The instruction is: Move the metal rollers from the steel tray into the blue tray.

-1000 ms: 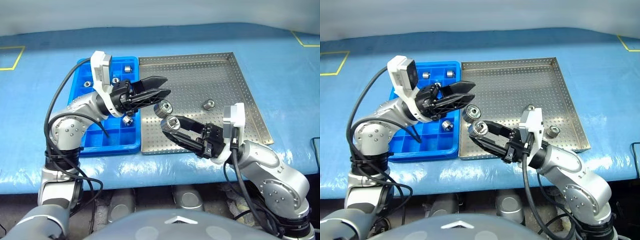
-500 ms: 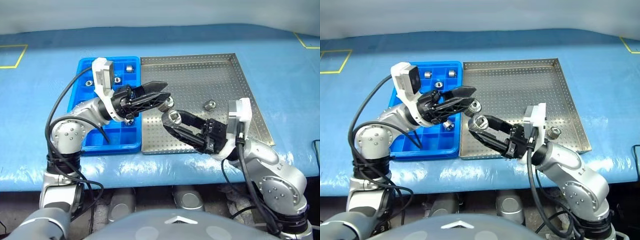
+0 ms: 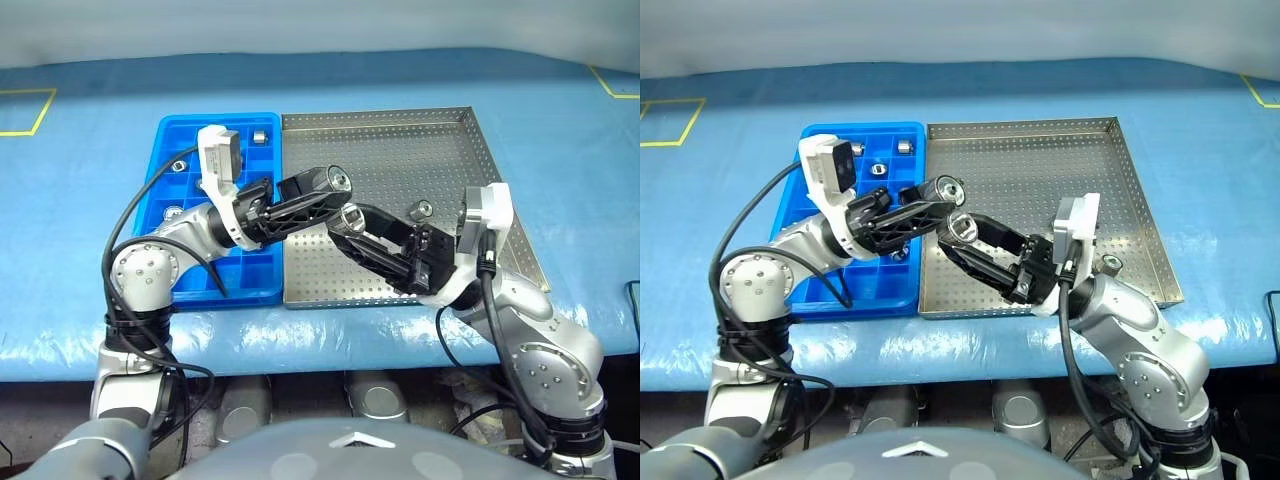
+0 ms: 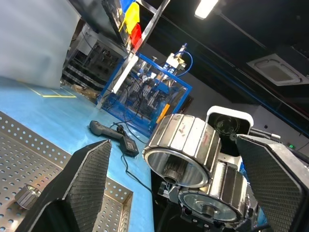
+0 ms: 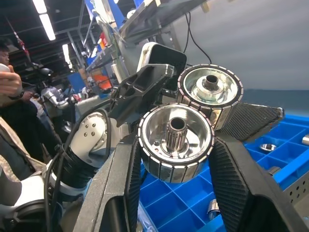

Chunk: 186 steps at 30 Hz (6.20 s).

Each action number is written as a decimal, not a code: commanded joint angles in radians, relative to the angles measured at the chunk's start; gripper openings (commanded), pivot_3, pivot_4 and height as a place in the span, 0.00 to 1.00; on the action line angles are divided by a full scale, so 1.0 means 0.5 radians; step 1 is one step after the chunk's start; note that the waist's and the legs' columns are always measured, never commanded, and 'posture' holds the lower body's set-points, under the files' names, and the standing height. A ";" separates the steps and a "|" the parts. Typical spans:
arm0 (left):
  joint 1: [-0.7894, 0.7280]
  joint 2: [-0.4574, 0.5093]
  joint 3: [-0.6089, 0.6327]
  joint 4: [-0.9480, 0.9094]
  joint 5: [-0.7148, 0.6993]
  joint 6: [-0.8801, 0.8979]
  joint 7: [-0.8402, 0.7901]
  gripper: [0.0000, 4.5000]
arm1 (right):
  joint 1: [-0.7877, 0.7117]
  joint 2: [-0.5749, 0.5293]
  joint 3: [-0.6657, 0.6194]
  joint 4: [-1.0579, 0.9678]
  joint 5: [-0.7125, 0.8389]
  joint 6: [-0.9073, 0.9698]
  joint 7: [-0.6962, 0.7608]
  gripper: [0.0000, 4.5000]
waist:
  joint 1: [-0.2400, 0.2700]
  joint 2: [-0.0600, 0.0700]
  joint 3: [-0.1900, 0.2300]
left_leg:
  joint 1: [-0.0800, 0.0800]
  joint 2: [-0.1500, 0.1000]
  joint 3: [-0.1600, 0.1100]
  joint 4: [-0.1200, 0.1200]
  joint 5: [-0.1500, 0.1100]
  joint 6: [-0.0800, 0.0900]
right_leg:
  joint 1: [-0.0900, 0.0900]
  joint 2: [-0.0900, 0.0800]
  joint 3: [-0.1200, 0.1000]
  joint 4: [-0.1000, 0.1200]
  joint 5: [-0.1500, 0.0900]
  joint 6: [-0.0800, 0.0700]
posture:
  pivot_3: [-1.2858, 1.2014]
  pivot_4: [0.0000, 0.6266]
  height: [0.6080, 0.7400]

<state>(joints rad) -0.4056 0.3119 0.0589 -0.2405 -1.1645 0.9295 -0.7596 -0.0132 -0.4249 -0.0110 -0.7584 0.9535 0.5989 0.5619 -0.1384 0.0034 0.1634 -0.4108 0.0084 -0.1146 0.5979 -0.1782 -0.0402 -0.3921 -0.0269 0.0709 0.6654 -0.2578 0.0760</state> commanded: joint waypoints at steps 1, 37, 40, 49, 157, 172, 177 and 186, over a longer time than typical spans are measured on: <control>-0.013 -0.032 -0.002 0.007 -0.032 0.024 0.042 1.00 | -0.028 0.017 0.001 -0.048 0.039 -0.052 -0.009 0.38 | 0.001 0.000 0.000 | 0.000 0.000 0.000 0.000 0.000 0.000 | 0.000 0.000 0.000 0.000 0.000 0.000 | 0.44 0.24 1.00; -0.161 -0.356 0.227 0.133 0.067 0.065 1.128 0.41 | -0.165 -0.517 0.525 -0.002 -1.675 0.125 -0.534 0.38 | 0.026 -0.002 0.001 | -0.002 -0.001 0.002 0.004 0.000 -0.001 | -0.001 0.001 0.003 -0.002 0.001 -0.001 | 0.44 0.24 1.00; -0.123 -0.059 0.152 -0.070 0.257 0.012 0.888 0.41 | -0.140 -0.300 0.378 -0.073 -1.447 0.150 -0.494 0.38 | 0.009 -0.003 0.001 | -0.001 0.001 0.002 0.002 0.000 -0.001 | -0.002 0.003 0.004 -0.001 0.000 -0.001 | 0.44 0.24 1.00; 0.408 1.037 0.137 -0.618 0.738 0.029 0.519 0.41 | -0.160 0.057 0.052 -0.150 -0.996 0.175 -0.442 0.38 | 0.012 -0.005 0.003 | -0.001 0.004 0.002 -0.006 -0.001 -0.003 | -0.005 0.003 0.004 -0.001 -0.003 -0.008 | 0.48 0.24 1.00; -0.483 -0.265 -0.596 0.567 1.534 -0.894 0.409 1.00 | -0.073 0.290 0.072 -0.090 -1.926 0.773 -0.996 0.74 | 0.055 -0.006 -0.004 | -0.002 0.005 0.000 -0.008 0.002 -0.013 | -0.007 0.004 -0.001 -0.002 0.001 -0.017 | 0.42 0.24 1.00; -0.971 -0.729 -0.917 2.010 2.269 -1.589 0.369 1.00 | 0.181 0.466 -0.064 -0.401 -1.992 0.837 -1.125 0.74 | -0.353 -0.005 -0.004 | -0.005 0.003 0.004 -0.004 -0.002 -0.008 | -0.006 0.004 0.004 -0.006 0.000 -0.008 | 0.35 0.24 1.00; -1.057 -0.795 -0.803 2.302 2.324 -1.654 0.508 1.00 | 0.191 0.493 -0.067 -0.399 -1.998 0.822 -1.136 0.74 | -0.438 -0.006 -0.004 | -0.004 0.003 0.004 -0.004 -0.002 -0.008 | -0.006 0.004 0.004 -0.006 0.000 -0.006 | 0.35 0.24 1.00; -1.144 -0.890 -0.671 2.628 2.403 -1.679 0.679 1.00 | 0.159 0.528 -0.105 -0.362 -1.975 0.794 -1.120 0.74 | -0.472 -0.007 -0.003 | -0.005 0.002 0.004 -0.005 -0.002 -0.008 | -0.006 0.003 0.004 -0.007 -0.001 -0.004 | 0.35 0.24 1.00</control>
<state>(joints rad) -0.9457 -0.1171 -0.2965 1.0627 0.0290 0.1022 -0.4381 0.0783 -0.1648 -0.0494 -0.9144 -0.0338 1.0207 0.0012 -0.3742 0.0001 0.1618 -0.4132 0.0094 -0.1125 0.5953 -0.1791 -0.0440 -0.3951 -0.0255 0.0730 0.6619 -0.2581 0.0740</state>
